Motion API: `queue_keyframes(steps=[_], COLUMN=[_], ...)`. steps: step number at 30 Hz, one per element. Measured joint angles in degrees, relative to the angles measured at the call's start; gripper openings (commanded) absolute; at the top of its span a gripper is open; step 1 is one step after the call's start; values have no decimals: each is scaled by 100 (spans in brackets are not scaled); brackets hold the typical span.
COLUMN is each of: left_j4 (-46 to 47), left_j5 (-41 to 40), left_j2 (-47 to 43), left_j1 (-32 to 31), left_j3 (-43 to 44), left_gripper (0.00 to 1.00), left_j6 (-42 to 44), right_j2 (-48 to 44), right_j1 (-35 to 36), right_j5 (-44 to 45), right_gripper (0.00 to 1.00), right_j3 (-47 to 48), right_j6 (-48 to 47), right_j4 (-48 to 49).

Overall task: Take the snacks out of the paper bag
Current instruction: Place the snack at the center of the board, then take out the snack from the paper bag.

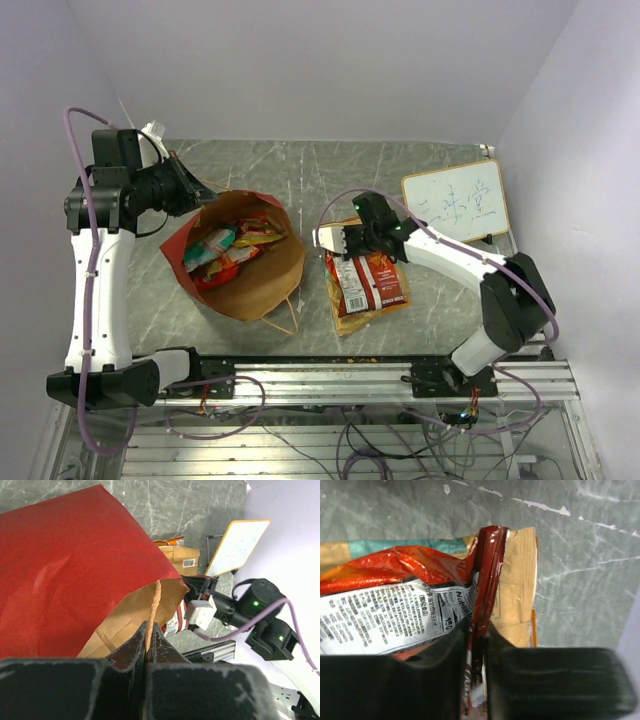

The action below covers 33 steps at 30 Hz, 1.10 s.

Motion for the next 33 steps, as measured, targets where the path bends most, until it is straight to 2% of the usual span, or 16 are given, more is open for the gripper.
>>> queue_keyframes(steps=[2,5,8,11,17,21,26,33], left_j4=[37,92,96,125,122,225,509,601], left_j5=[46,101,96,85,70,98,177,199], left_j2=[-15,-22,-55,-146,-201,-219,-293,-356], left_j1=[0,0,0,0,0,0,0,0], left_j3=[-44,-70,-72,-146,-166,-243,-525,-540], left_gripper=[7,7,7,7,7,7,7,7], left_j6=[-59,-155,-175,-223,-271,-350,-586,-667], right_j2=[212,299,195,-59,-1410,-2192,-2319,-2070], right_j1=[2,4,-4,-13,-26,-24,-26,-26], right_j5=[-15,-13,114,260,229,278,501,321], right_gripper=[44,64,78,98,100,100,100,100], right_j3=[26,24,24,24,-501,-769,-472,826], right_j6=[109,369,887,1547,2761,3899,5528,6802], right_j4=[140,398,857,1104,1615,1897,1797,1176])
